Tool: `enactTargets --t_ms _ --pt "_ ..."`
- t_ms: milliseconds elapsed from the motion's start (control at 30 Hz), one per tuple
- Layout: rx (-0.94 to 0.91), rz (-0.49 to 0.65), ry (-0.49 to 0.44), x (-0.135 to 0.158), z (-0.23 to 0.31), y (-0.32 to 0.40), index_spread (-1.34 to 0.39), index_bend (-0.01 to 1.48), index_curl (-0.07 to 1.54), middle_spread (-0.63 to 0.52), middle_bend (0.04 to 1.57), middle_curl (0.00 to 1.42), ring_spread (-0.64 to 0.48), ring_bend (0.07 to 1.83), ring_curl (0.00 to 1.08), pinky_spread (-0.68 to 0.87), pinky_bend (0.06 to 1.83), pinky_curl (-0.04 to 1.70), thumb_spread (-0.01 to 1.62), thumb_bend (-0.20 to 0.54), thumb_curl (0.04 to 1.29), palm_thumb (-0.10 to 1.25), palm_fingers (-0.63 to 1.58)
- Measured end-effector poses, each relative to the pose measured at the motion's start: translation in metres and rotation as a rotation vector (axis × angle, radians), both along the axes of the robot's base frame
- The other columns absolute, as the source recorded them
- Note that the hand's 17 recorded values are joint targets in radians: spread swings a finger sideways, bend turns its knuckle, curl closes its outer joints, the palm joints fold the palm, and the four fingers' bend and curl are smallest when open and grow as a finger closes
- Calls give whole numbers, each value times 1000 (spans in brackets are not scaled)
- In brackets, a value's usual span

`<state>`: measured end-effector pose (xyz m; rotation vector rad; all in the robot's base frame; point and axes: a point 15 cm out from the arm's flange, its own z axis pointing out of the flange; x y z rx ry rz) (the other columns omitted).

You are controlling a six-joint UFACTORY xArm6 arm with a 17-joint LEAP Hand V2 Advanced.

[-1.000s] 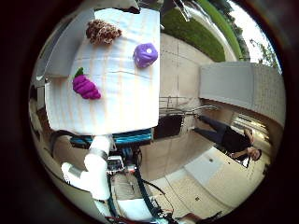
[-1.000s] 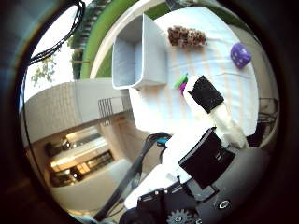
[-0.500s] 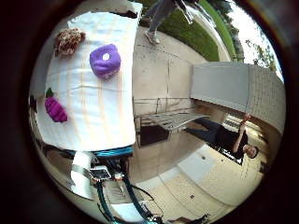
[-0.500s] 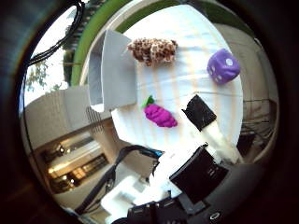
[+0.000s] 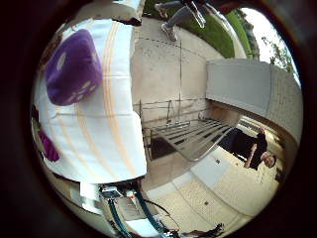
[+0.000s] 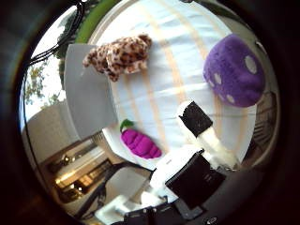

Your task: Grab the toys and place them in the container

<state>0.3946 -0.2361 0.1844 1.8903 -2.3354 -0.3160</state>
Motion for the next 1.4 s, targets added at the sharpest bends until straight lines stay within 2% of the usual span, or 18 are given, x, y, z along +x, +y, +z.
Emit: enactTargets --t_ms 133,233,267,367,400,433,500,533,567,600,733,833,1033,1100,1400 --pt "19 -5 37 -3 -21 2 -97 145 244 49 176 316 283 455 347 444 669 258 1161 -22 380 637 216" --pt "27 0 53 -5 -29 4 -70 125 228 23 196 324 276 547 362 451 753 263 1149 -16 387 674 359" --pt "27 5 59 -5 -31 6 -72 115 221 3 231 340 256 626 388 448 800 280 1144 -15 390 688 479" --pt "32 20 66 -4 -34 11 -84 98 202 -13 259 352 232 702 405 436 844 288 1138 -14 392 704 573" --pt "32 19 65 -4 -34 11 -105 81 189 -31 323 377 211 773 430 430 885 304 1138 -11 395 717 697" --pt "31 19 63 -4 -33 12 -141 32 150 -44 473 426 200 928 475 427 894 302 1128 13 407 771 906" --pt "25 20 48 -3 -25 11 -190 59 99 -76 626 489 153 1085 512 419 955 326 1115 18 425 824 994" --pt "22 21 39 -2 -20 11 -224 94 81 -100 708 540 121 1161 567 410 1036 371 1109 18 436 853 1015" --pt "12 19 14 -1 -7 12 -241 103 67 -110 737 559 108 1188 589 404 1062 383 1103 17 443 867 999" --pt "9 18 6 -1 -3 14 -278 160 52 -129 814 604 77 1220 624 381 1176 434 1091 42 463 939 1107" --pt "2 17 -13 -8 18 20 -330 205 33 -153 892 661 39 1245 664 353 1273 484 1079 33 482 963 1107" --pt "12 21 7 -19 33 29 -385 261 15 -168 952 709 12 1261 693 315 1353 531 1079 23 499 979 1132" --pt "61 34 1 -38 85 68 -521 381 -22 -201 1044 813 -39 1300 737 246 1460 615 1160 -3 515 983 1060" --pt "70 67 -26 -48 119 94 -599 441 -22 -216 1071 866 -60 1325 759 215 1490 652 1194 -10 522 983 1021" --pt "156 176 -160 -69 209 182 -770 583 -20 -240 1111 976 -92 1378 799 164 1535 719 1230 -14 542 990 944"
